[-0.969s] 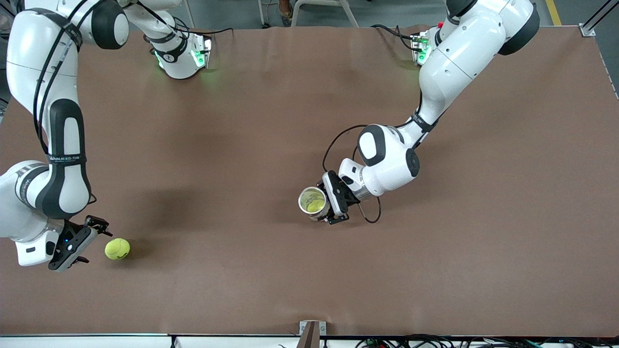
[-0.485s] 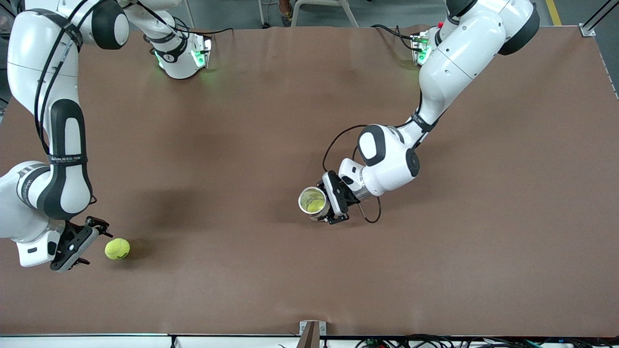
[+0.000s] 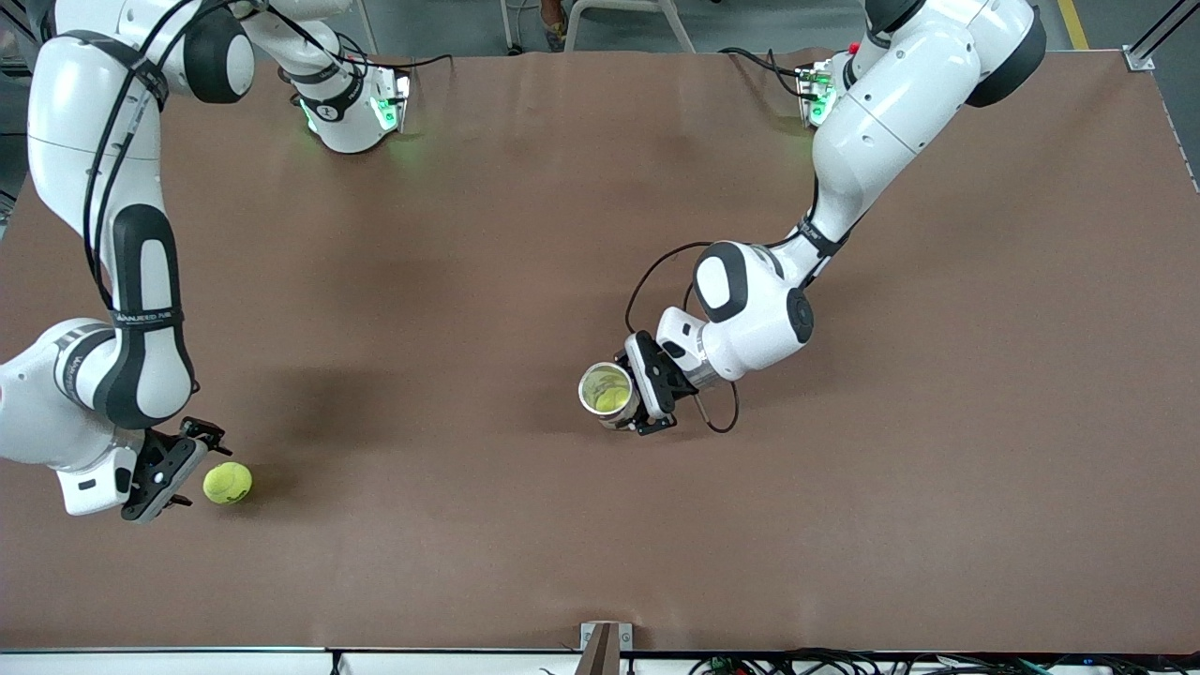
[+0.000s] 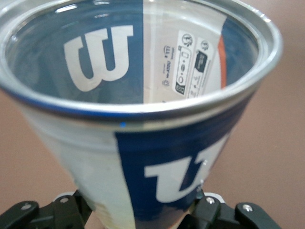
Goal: Insert tennis ball vertically with right arm
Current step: 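Lower the right gripper onto the second tennis ball and grasp it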
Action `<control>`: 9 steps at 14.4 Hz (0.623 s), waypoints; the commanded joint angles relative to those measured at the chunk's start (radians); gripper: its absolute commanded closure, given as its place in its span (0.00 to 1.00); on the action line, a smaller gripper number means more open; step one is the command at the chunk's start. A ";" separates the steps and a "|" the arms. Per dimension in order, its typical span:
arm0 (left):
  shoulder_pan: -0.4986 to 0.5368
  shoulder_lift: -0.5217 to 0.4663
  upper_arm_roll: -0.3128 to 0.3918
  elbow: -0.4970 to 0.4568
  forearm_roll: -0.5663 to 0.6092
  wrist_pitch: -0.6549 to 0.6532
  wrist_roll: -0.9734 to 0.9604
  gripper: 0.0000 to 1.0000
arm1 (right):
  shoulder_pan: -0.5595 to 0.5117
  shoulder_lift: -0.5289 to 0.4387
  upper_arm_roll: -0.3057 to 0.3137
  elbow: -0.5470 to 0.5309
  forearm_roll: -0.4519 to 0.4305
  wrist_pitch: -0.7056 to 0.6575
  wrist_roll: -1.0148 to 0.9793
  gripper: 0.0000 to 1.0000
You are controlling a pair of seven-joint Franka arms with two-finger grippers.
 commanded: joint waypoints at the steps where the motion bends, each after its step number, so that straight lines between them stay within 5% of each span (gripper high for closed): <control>1: 0.001 0.012 -0.003 0.001 -0.026 0.015 0.032 0.22 | -0.002 0.013 0.006 -0.009 -0.005 0.033 -0.005 0.02; 9: 0.000 0.012 -0.003 -0.002 -0.027 0.015 0.034 0.23 | -0.005 0.051 0.006 -0.006 0.002 0.041 -0.007 0.02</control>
